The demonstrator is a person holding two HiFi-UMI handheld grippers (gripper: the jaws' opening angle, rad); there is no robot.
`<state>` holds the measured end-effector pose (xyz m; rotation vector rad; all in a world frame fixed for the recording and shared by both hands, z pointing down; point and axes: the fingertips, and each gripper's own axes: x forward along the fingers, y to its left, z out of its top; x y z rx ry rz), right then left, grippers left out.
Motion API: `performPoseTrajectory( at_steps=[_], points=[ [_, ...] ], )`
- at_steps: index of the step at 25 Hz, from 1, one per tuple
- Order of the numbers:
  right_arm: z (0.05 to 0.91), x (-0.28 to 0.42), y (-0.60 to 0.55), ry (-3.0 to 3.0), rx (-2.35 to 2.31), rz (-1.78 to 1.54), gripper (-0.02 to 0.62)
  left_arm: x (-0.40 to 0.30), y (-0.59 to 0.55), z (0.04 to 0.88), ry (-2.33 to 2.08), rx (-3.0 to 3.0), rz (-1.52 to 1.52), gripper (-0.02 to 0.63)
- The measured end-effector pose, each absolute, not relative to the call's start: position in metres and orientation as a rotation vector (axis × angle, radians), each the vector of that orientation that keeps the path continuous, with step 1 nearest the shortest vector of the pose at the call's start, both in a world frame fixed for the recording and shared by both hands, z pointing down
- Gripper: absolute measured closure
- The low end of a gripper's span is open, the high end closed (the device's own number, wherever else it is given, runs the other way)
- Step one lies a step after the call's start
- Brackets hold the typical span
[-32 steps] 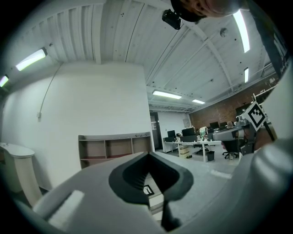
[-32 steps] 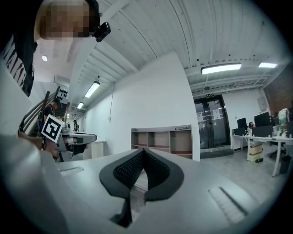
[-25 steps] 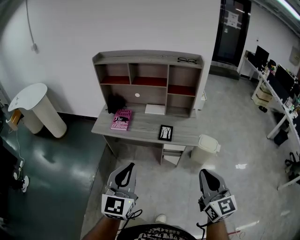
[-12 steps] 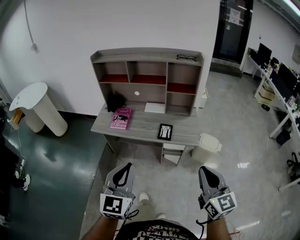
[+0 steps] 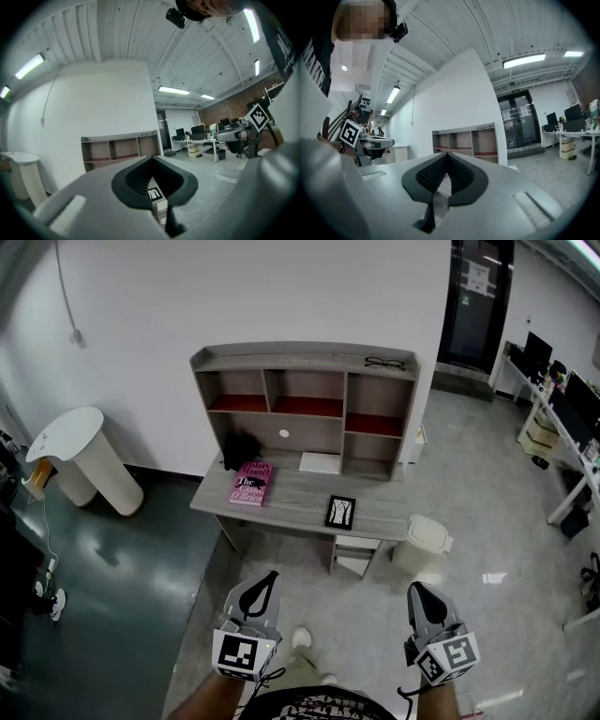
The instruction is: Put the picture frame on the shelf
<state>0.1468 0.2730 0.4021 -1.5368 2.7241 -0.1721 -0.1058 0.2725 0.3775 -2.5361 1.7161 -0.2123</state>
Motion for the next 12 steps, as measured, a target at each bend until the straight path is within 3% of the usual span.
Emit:
performPoseTrajectory(
  at_steps=[12],
  points=[
    [0.407, 0.12, 0.232, 2.753, -1.499, -0.192, 0.568, -0.13, 0.239, 0.385, 1.76, -2.535, -0.229, 0.604]
  ],
)
